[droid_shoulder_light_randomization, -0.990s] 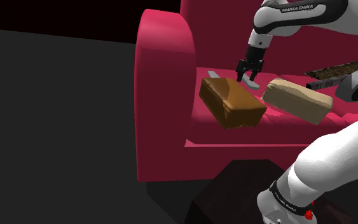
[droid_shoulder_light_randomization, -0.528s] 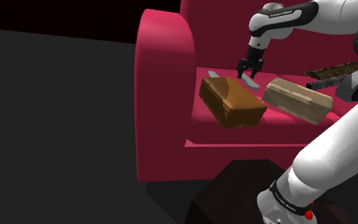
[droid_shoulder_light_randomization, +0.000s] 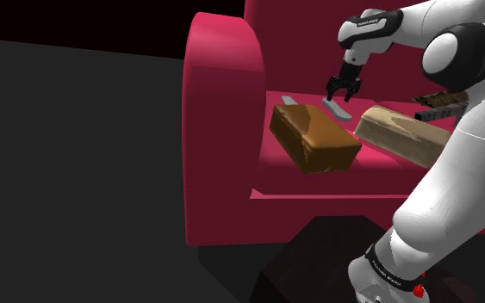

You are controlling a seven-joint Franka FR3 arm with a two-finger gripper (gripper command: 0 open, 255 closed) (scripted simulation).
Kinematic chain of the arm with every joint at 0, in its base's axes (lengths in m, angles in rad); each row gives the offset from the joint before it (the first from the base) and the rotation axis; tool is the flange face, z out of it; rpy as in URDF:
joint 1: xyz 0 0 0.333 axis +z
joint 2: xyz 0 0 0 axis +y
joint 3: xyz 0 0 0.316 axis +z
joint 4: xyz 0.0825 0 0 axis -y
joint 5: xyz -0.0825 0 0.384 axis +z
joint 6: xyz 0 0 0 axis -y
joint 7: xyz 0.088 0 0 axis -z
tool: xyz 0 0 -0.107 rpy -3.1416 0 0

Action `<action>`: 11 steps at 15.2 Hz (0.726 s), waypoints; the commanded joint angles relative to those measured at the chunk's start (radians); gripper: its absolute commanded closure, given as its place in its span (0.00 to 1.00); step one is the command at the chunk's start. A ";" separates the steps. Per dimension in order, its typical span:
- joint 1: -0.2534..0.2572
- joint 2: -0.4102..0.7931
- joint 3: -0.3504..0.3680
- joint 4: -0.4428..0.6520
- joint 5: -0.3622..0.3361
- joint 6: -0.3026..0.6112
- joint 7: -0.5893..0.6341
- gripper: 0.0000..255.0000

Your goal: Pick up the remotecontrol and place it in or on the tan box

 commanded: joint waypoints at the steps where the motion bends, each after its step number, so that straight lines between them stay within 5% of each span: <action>1: -0.030 0.071 -0.014 0.083 0.035 -0.013 -0.013 0.00; 11: -0.031 0.088 -0.009 0.003 0.046 0.083 -0.020 0.00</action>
